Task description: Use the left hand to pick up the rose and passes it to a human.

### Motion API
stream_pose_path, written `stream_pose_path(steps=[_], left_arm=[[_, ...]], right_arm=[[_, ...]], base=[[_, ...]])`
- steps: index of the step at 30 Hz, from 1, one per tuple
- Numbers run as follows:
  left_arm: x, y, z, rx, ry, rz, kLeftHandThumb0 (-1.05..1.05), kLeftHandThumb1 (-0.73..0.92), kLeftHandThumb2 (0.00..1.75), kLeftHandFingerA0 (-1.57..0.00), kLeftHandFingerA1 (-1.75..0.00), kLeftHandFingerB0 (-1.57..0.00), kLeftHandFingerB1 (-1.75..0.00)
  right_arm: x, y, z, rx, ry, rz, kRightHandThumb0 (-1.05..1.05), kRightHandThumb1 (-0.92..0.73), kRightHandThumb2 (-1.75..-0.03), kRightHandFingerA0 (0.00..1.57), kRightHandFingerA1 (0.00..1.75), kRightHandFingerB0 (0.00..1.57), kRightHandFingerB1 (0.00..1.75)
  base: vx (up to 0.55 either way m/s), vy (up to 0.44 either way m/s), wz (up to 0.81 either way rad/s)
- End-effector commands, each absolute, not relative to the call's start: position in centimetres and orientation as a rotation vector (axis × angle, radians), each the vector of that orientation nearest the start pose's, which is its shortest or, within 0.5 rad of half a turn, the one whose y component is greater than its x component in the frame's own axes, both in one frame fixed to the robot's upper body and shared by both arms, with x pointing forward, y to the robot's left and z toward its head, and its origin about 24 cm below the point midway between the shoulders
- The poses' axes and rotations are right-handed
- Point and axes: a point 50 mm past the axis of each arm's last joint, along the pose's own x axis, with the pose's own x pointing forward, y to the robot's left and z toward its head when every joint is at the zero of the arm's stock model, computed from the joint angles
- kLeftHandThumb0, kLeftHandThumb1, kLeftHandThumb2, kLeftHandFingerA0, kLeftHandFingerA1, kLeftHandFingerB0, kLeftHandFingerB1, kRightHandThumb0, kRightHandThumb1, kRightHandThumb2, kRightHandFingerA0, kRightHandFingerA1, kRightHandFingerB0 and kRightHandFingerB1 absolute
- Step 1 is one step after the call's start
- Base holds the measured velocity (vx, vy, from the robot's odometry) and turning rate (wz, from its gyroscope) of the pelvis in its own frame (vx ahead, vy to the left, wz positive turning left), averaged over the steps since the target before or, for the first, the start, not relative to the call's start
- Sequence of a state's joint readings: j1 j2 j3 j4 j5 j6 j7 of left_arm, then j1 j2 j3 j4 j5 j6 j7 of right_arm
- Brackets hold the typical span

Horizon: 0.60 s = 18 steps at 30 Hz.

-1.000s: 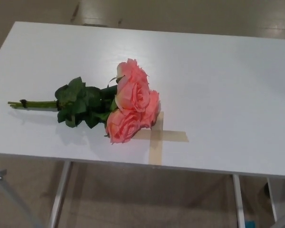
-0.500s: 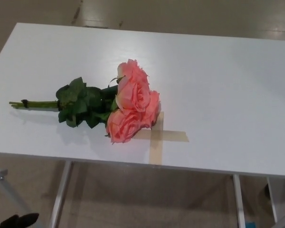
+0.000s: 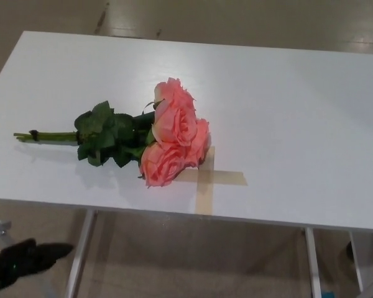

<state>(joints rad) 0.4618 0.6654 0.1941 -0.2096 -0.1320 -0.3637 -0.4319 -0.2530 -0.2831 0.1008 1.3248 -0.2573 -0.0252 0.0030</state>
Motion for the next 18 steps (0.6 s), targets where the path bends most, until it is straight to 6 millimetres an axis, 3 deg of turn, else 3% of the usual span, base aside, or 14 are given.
stream_pose_path(steps=[1,5,6,8,11,12,13,14,15,18], left_arm=[[15.0,22.1,18.7,0.544,-0.45,-0.645,-0.48,0.43,0.53,-0.32,-0.35,-0.31,-0.31],[15.2,21.9,19.6,0.555,-0.488,-0.624,-0.48,0.43,0.53,-0.32,-0.35,-0.31,-0.31],[16.1,21.9,20.4,0.574,-0.529,-0.59,-0.25,0.23,0.83,-0.12,-0.52,-0.11,-0.5],[18.7,21.8,22.5,0.64,-0.624,-0.483,-0.27,0.24,0.84,-0.09,-0.51,-0.08,-0.49],[18.8,21.7,22.6,0.637,-0.621,-0.483,-0.27,0.24,0.84,-0.09,-0.51,-0.08,-0.49],[20.6,21.9,22.7,0.669,-0.615,-0.437,-0.6,0.48,0.55,-0.17,-0.28,-0.21,-0.29],[23.2,21.9,23.0,0.721,-0.603,-0.374,-0.6,0.48,0.55,-0.17,-0.28,-0.21,-0.29],[23.3,21.9,23.0,0.72,-0.603,-0.374,-0.6,0.48,0.55,-0.17,-0.28,-0.21,-0.29],[25.6,21.7,23.4,0.781,-0.566,-0.328,-0.33,0.22,0.84,0.0,-0.48,0.0,-0.46],[27.9,21.3,23.7,0.845,-0.521,-0.3,-0.34,0.2,0.83,0.0,-0.49,0.0,-0.46]], right_arm=[[16.8,-25.8,-13.2,-0.579,1.097,0.059,-0.3,-0.67,-0.6,0.67,0.43,0.52,0.39],[16.7,-25.8,-13.2,-0.581,1.099,0.059,-0.3,-0.67,-0.6,0.67,0.43,0.52,0.39],[16.9,-25.7,-13.2,-0.582,1.094,0.058,-0.3,-0.66,-0.59,0.67,0.43,0.52,0.38],[17.3,-25.6,-13.1,-0.583,1.087,0.054,-0.3,-0.66,-0.59,0.67,0.43,0.52,0.38],[17.3,-25.6,-13.1,-0.583,1.087,0.054,-0.3,-0.66,-0.59,0.67,0.43,0.52,0.38],[17.2,-25.7,-13.0,-0.583,1.089,0.052,-0.3,-0.67,-0.6,0.67,0.43,0.52,0.38],[17.1,-25.9,-13.0,-0.582,1.093,0.048,-0.3,-0.67,-0.6,0.67,0.43,0.52,0.38],[17.1,-25.9,-13.0,-0.582,1.093,0.048,-0.3,-0.67,-0.6,0.67,0.43,0.52,0.38],[17.2,-25.9,-13.0,-0.583,1.091,0.051,-0.3,-0.67,-0.6,0.67,0.43,0.52,0.38],[17.2,-26.1,-13.0,-0.572,1.093,0.047,-0.3,-0.67,-0.59,0.67,0.43,0.52,0.38]], base=[[0.0,0.0,0.0],[0.0,0.0,0.0],[0.0,0.0,0.0],[0.0,0.0,0.04],[0.0,0.0,0.0],[0.0,0.0,0.0],[0.0,0.0,0.0],[0.0,0.0,0.0],[0.0,0.0,0.0],[0.0,0.0,0.0]])
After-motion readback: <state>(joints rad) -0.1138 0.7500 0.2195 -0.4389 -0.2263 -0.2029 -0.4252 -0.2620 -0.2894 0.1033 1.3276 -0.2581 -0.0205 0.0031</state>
